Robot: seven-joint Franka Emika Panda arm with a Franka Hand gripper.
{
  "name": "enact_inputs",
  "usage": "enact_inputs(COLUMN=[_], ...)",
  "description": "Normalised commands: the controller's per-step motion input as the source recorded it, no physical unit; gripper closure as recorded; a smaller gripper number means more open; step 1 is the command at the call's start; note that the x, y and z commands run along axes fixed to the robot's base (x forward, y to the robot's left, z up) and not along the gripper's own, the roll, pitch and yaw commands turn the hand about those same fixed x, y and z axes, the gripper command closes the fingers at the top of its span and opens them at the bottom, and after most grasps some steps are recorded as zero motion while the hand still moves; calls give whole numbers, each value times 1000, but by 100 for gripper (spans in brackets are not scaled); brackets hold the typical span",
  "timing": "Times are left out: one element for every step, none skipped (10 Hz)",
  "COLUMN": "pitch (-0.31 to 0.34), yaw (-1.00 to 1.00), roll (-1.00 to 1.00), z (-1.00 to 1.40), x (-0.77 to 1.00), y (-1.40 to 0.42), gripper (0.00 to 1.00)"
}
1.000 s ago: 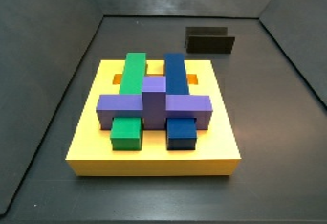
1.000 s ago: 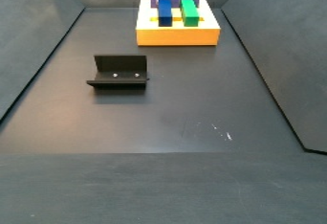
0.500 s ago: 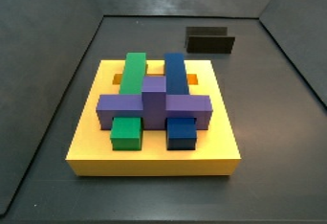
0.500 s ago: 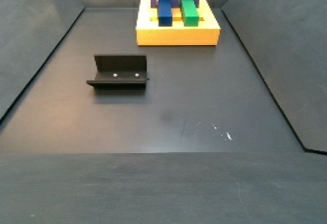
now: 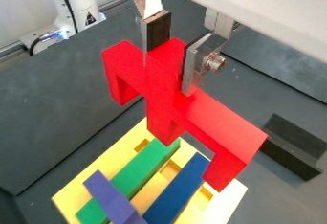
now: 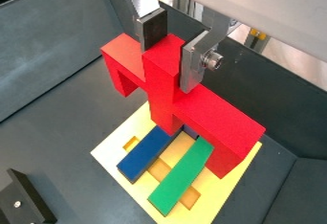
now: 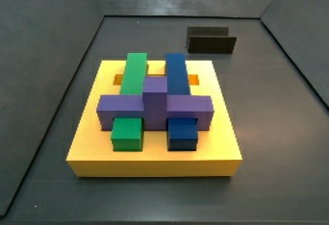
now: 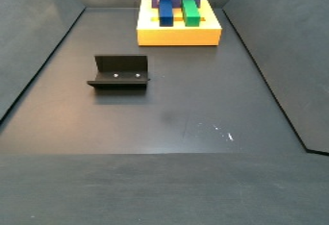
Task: Pick up the red object. Move up. Move to above the board. Insert the red object.
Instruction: Insert the red object.
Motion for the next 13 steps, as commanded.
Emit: enact_inputs(pitch=[0,-1,-9,-1,-29,-129,-176,-220,-167,-149,-99,-83,-74], yaw=[0,29,46,11,0,0,0,0,0,0,-11,0,0], roll=[287,307,297,233,177,113,84,47,0,0,-1,-27,-7], z=[-766,-734,-751,-889,-994,-943,-891,-811,-486,-414,-343,-234,-189], x=[80,63,49,63,51,0,71,0,0,0,71,111,0], y=[366,386,377,251,0,-111,-217,-123,0,0,0,0,0], gripper=[100,100,100,100,100,100,100,100,100,100,100,100,100])
